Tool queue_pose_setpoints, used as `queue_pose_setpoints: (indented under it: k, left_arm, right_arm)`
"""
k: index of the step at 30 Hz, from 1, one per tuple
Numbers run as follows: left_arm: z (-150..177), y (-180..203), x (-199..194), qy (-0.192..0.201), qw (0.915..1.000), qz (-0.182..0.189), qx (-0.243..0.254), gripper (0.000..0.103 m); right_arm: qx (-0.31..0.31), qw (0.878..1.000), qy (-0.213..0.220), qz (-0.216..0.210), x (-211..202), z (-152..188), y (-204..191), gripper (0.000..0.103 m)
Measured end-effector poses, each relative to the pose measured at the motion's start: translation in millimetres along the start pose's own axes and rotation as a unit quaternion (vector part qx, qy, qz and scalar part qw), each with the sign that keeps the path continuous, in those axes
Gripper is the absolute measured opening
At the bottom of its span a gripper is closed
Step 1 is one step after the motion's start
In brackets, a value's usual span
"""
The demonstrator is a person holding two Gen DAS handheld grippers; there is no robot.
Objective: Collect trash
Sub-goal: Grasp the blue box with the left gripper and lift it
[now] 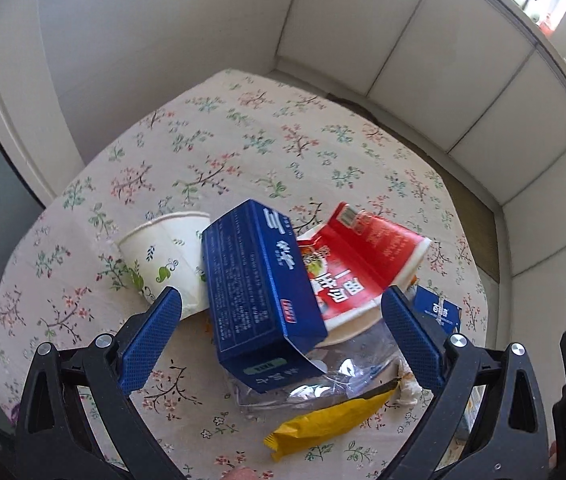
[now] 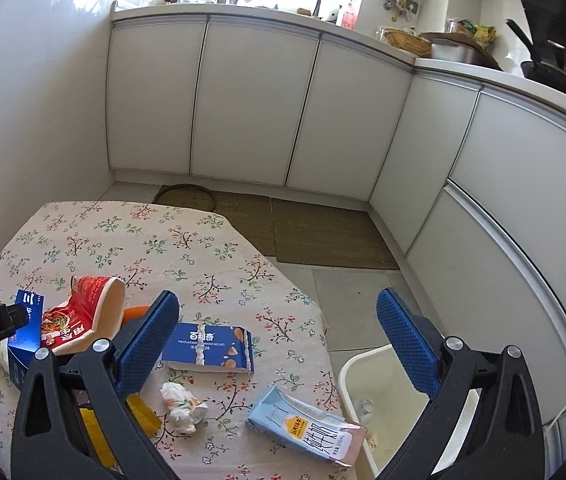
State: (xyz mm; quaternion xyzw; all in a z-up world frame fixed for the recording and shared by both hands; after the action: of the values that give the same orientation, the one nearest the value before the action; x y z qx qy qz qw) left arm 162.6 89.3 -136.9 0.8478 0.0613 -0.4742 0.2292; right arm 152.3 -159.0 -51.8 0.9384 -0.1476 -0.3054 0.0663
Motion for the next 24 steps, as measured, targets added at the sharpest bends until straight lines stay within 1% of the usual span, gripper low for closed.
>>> queue_pose_setpoints:
  k: [2, 3, 5, 8, 10, 12, 14, 17, 19, 22, 24]
  left_arm:
    - [-1, -15, 14, -0.021, 0.9990, 0.011, -0.038, 0.096]
    - [0, -21, 20, -0.030, 0.9975, 0.023, -0.060, 0.096]
    - [2, -29, 32, -0.052, 0.9910, 0.062, -0.106, 0.096]
    - [7, -34, 47, -0.085, 0.9773, 0.111, -0.160, 0.094]
    - [9, -31, 51, -0.091, 0.9732, 0.126, -0.170, 0.085]
    - [10, -26, 53, -0.096, 0.9733, 0.130, -0.163, 0.066]
    - [9, -23, 53, -0.096, 0.9742, 0.136, -0.153, 0.057]
    - [7, -19, 46, -0.083, 0.9803, 0.128, -0.126, 0.055]
    - [2, -15, 35, -0.068, 0.9841, 0.126, -0.106, 0.055]
    - [-8, -6, 8, -0.032, 0.9885, 0.127, -0.075, 0.055]
    - [-18, 2, -16, 0.006, 0.9913, 0.123, -0.048, 0.055]
  right_arm:
    - [-0.006, 1.000, -0.004, -0.002, 3, 2, -5, 0.096]
    - [-0.007, 1.000, -0.007, -0.003, 5, 3, -5, 0.096]
    - [-0.006, 1.000, -0.018, -0.005, 11, 5, -6, 0.096]
    - [-0.003, 0.999, -0.037, -0.017, 20, 9, -8, 0.096]
    - [0.003, 0.998, -0.057, -0.032, 27, 13, -10, 0.096]
    - [0.010, 0.996, -0.079, -0.048, 34, 18, -14, 0.096]
    - [0.016, 0.992, -0.104, -0.064, 41, 24, -16, 0.096]
    - [0.019, 0.985, -0.145, -0.094, 49, 36, -25, 0.096]
    - [0.023, 0.977, -0.176, -0.122, 50, 45, -32, 0.096]
    - [0.026, 0.960, -0.223, -0.168, 46, 61, -47, 0.096]
    - [0.029, 0.942, -0.265, -0.203, 41, 74, -63, 0.096]
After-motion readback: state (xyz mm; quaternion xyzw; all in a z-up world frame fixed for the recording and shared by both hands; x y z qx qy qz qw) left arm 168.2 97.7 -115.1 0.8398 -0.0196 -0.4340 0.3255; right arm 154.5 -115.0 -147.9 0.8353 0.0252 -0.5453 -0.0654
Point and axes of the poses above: each gripper's, at about its wrist camera, not at the fingertips, and x roughly the way its jaws point, y to its right, z to its underside, the point moved 7 cm from there along x, roughly the way its jaws point, and after that the axes turned 4 degrees about z, right-handed, at the moved point
